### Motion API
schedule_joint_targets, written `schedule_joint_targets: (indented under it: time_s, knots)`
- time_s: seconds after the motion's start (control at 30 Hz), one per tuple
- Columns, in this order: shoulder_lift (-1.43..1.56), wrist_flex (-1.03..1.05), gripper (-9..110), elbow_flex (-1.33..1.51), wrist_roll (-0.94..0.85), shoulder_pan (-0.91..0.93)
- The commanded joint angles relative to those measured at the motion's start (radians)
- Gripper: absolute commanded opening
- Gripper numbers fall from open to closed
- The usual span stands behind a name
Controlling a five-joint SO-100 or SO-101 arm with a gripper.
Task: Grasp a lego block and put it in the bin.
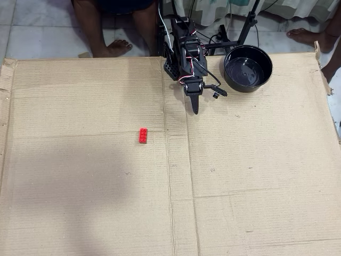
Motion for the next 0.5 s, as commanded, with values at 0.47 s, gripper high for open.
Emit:
schedule_joint_targets:
  time_s: [0.47]
  knots:
    - [0.006, -0.002, 1, -0.055, 0.552, 0.008]
